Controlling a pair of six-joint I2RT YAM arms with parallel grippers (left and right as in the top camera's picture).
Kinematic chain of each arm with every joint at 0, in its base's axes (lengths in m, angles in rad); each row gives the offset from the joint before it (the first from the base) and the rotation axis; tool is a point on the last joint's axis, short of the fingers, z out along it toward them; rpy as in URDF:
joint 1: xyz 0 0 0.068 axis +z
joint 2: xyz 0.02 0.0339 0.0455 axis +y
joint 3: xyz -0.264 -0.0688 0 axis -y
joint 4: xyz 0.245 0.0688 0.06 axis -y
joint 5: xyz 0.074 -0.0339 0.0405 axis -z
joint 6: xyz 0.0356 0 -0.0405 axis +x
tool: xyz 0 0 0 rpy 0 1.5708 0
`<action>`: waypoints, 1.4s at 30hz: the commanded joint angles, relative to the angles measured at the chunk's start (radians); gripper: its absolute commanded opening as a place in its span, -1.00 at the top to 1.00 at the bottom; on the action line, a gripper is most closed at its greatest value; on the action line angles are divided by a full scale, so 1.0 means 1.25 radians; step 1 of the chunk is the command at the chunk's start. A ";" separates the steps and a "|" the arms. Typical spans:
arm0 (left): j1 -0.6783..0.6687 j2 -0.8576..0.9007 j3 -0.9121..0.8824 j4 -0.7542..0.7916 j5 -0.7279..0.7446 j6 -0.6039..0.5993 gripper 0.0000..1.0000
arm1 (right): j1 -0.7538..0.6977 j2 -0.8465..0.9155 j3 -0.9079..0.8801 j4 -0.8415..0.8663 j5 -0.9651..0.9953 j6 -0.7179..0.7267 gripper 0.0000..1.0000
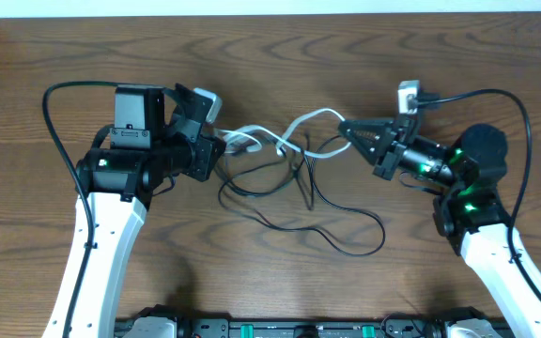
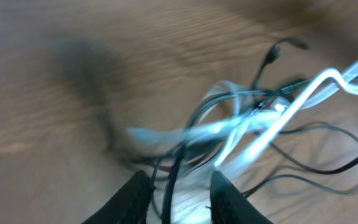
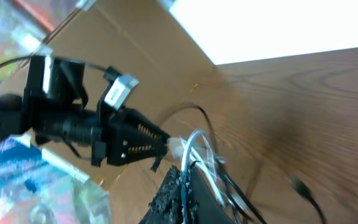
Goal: Untangle cables
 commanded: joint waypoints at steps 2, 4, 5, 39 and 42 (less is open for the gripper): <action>0.001 -0.002 -0.002 -0.005 -0.083 -0.001 0.28 | -0.057 -0.006 0.004 0.001 -0.030 0.063 0.98; 0.001 -0.002 -0.002 -0.005 -0.083 -0.001 0.26 | -0.081 -0.006 0.004 0.001 -0.042 0.081 0.98; 0.001 -0.002 -0.002 -0.005 -0.082 -0.001 0.26 | -0.092 -0.007 0.004 0.001 -0.048 0.089 0.98; -0.074 0.014 -0.002 0.084 0.275 0.134 -0.92 | -0.117 -0.010 0.004 0.405 0.012 0.577 0.98; -0.113 0.042 -0.002 0.113 0.275 0.148 -0.93 | -0.107 -0.010 0.004 0.428 0.017 0.592 0.98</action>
